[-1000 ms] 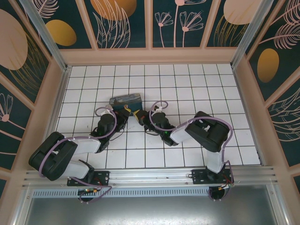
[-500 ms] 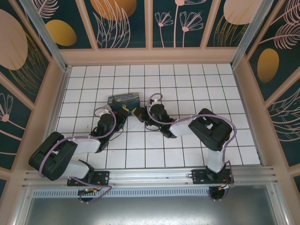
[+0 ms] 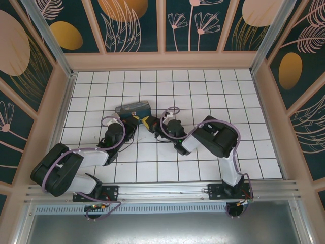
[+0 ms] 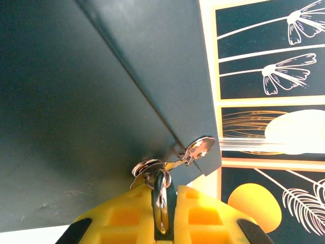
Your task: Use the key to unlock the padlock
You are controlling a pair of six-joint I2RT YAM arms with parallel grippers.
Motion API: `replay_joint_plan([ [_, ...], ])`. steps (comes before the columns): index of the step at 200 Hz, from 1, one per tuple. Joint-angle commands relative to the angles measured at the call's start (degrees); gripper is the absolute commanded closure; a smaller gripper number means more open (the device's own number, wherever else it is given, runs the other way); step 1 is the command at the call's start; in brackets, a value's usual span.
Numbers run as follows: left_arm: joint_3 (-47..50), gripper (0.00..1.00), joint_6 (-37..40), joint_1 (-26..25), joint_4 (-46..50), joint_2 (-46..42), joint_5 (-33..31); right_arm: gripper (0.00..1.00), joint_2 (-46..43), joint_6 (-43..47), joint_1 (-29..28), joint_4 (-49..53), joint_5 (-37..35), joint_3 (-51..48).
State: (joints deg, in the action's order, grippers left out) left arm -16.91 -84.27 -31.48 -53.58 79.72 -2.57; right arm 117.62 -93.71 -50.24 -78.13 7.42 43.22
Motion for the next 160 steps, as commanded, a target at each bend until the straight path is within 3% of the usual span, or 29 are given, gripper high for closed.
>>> replay_joint_plan([
  [1,-0.74,1.0,-0.97,-2.73,-4.92,-0.5,12.41,1.0,1.71,-4.83,-2.02,-12.64,4.74,3.25],
  [20,-0.58,1.0,-1.11,-2.78,-5.22,-0.51,12.73,1.0,1.52,-1.65,-0.87,-7.41,8.93,4.74],
  [58,0.1,1.0,-0.99,-2.76,-4.86,-1.54,12.85,1.0,-2.35,12.86,2.84,10.13,13.2,6.19],
  [94,0.47,1.0,-0.84,-2.7,-4.52,-1.99,12.68,1.0,-1.4,12.08,4.82,7.25,17.68,6.63],
  [146,-0.23,1.0,-0.17,-2.73,-3.01,-0.83,11.17,1.0,-3.4,17.22,2.79,14.83,19.92,10.52],
  [160,-0.38,1.0,0.67,-2.69,-1.97,-0.82,9.73,0.85,-4.95,18.17,3.78,14.93,20.0,8.78],
])
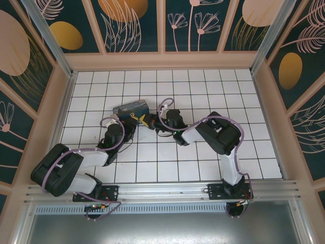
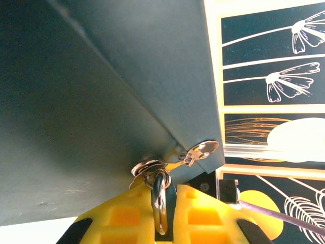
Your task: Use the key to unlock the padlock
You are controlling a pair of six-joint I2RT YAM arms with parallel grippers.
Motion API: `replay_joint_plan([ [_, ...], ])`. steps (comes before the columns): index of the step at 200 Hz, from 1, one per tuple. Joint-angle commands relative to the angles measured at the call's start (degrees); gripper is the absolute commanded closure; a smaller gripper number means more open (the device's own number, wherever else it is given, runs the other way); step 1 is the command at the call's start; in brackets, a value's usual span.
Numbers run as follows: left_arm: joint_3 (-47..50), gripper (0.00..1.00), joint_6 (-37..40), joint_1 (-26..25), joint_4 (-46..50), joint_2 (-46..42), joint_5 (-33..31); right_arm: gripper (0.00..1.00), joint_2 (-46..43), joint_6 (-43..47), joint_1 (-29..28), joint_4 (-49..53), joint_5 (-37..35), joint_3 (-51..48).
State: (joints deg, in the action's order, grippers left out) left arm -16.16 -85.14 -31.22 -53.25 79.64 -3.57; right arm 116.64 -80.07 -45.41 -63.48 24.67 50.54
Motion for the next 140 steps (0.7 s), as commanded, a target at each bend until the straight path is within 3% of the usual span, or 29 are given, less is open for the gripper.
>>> replay_joint_plan([
  [1,-1.18,1.0,1.69,-2.92,-2.2,-0.77,10.58,0.84,-4.1,4.64,-0.94,0.33,2.75,1.39],
  [26,-2.76,1.0,4.17,-2.9,0.95,-0.43,8.26,0.56,-8.58,7.0,1.01,4.39,2.46,-2.58],
  [60,-5.09,1.0,6.27,-2.91,3.58,0.86,7.69,0.38,-17.56,15.05,1.73,18.26,1.61,-7.23],
  [92,-6.92,1.0,8.0,-2.93,6.47,1.02,8.48,0.35,-27.07,27.4,1.75,37.45,-3.75,-11.12],
  [111,-7.77,1.0,9.08,-2.96,8.09,0.81,9.0,0.35,-29.92,32.43,1.86,43.81,-5.92,-11.52],
  [140,-9.17,1.0,10.5,-2.94,10.16,0.7,10.16,0.41,-31.49,45.1,-3.03,54.69,-19.43,-7.05],
])
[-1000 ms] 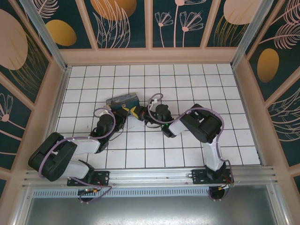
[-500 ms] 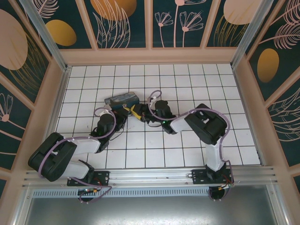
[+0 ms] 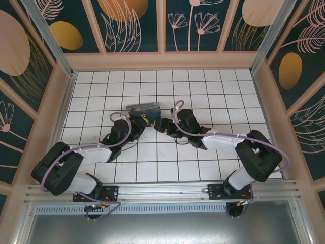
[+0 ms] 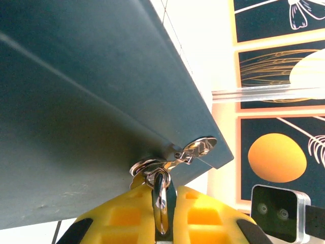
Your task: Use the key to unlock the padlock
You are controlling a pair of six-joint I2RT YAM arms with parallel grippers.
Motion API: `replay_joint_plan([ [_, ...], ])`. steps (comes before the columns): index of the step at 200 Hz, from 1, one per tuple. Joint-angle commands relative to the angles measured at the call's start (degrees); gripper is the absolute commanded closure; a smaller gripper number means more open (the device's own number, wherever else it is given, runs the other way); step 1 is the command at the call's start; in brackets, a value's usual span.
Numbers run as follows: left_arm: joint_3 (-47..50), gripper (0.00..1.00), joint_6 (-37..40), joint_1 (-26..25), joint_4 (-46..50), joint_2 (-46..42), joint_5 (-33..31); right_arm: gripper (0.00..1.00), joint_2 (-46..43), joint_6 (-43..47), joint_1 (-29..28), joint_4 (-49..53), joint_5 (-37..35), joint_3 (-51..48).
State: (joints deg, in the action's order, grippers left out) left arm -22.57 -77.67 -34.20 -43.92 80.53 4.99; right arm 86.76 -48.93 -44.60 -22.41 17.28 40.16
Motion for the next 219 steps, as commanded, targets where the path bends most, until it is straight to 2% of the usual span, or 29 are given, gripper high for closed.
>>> replay_joint_plan([
  [1,-2.8,1.0,3.04,0.02,0.89,-0.15,1.64,0.42,-1.6,14.52,-4.14,13.98,-12.73,3.56],
  [30,-3.79,1.0,3.99,0.07,2.25,-0.08,2.68,0.51,1.35,26.34,-10.72,18.68,-28.31,7.95],
  [54,-4.58,1.0,4.54,0.04,2.86,0.11,3.61,0.57,3.26,32.74,-13.77,15.77,-35.9,7.82],
  [90,-5.03,1.0,5.24,0.08,3.58,-0.02,4.28,0.6,3.89,37.82,-14.55,9.65,-42.37,6.18],
  [140,-4.85,1.0,5.3,0.02,3.36,0.06,4.93,0.62,3.74,45.99,-14.64,2.94,-43.03,4.85],
  [219,-4.94,1.0,5.41,0.08,3.32,-0.09,5.03,0.64,8.2,47.94,-14.47,2.73,-40.66,8.74],
])
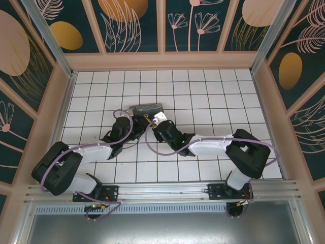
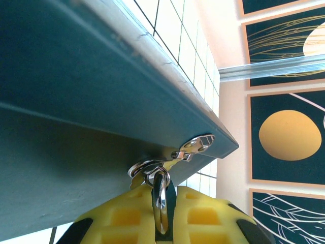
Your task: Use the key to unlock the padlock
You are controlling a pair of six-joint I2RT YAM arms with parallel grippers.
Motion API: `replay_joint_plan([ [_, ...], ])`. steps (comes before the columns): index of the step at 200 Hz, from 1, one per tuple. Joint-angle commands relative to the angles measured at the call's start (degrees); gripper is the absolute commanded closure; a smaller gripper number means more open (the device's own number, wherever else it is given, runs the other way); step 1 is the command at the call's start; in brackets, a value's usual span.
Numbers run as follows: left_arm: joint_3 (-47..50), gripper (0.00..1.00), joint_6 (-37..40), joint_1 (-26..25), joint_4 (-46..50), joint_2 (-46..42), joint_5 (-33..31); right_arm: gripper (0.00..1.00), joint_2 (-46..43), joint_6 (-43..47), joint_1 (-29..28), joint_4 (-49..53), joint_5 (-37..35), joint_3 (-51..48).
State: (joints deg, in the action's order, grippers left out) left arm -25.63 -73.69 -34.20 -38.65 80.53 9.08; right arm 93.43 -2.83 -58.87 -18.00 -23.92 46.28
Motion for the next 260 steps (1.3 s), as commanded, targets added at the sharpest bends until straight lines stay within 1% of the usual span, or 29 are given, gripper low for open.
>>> replay_joint_plan([
  [1,-1.93,1.0,1.44,0.09,-1.95,-0.1,0.94,0.64,1.6,1.85,-0.15,-1.69,0.54,2.69],
  [39,-1.97,1.0,1.4,0.06,-1.95,-0.1,0.96,0.66,2.52,2.24,0.93,-1.76,0.89,4.26],
  [75,-1.73,1.0,1.29,0.02,-2.39,0.17,1.18,0.71,2.89,2.54,2.34,-1.75,2.27,5.47],
  [95,-1.72,1.0,1.27,0.04,-2.48,0.5,1.28,0.73,3.21,2.96,2.71,-1.49,2.77,6.58],
  [106,-1.69,1.0,1.28,0.07,-2.54,0.69,1.29,0.77,3.1,3.32,2.77,-1.35,3.06,7.21],
  [129,-1.71,1.0,1.61,0.08,-2.57,0.99,1.46,0.78,3.17,3.81,3.09,-1.07,4.2,8.12],
  [159,-1.53,1.0,1.19,0.03,-3.23,1.87,1.82,0.77,3.81,4.15,3.45,-0.65,5.27,9.58],
  [179,-1.52,1.0,1.13,0.09,-3.34,1.96,1.91,0.66,3.99,4.5,3.56,-0.75,5.11,9.61],
  [186,-1.59,1.0,1.13,0.06,-3.36,1.92,1.9,0.64,3.98,4.41,3.67,-0.7,5.12,9.6],
  [218,-1.84,1.0,1.1,0.09,-3.49,2.3,1.99,0.64,4.04,3.93,4.11,-0.83,5.72,10.31],
  [224,-1.87,1.0,1.11,0.06,-3.6,2.41,2.06,0.65,3.97,3.74,4.23,-0.81,6.1,10.67],
  [229,-1.88,1.0,1.09,0.03,-3.69,2.54,2.16,0.69,3.97,3.63,4.29,-0.81,6.44,10.87],
  [235,-1.84,1.0,0.96,0.06,-3.79,2.66,2.25,0.75,3.97,3.47,4.37,-0.83,6.93,11.21],
  [248,-1.88,1.0,1.02,0.01,-3.8,2.8,2.43,0.9,3.9,2.84,4.51,-0.27,9.01,12.13],
  [260,-1.84,1.0,1.19,0.07,-3.63,2.72,2.43,1.0,3.47,1.87,4.62,0.2,11.48,12.56],
])
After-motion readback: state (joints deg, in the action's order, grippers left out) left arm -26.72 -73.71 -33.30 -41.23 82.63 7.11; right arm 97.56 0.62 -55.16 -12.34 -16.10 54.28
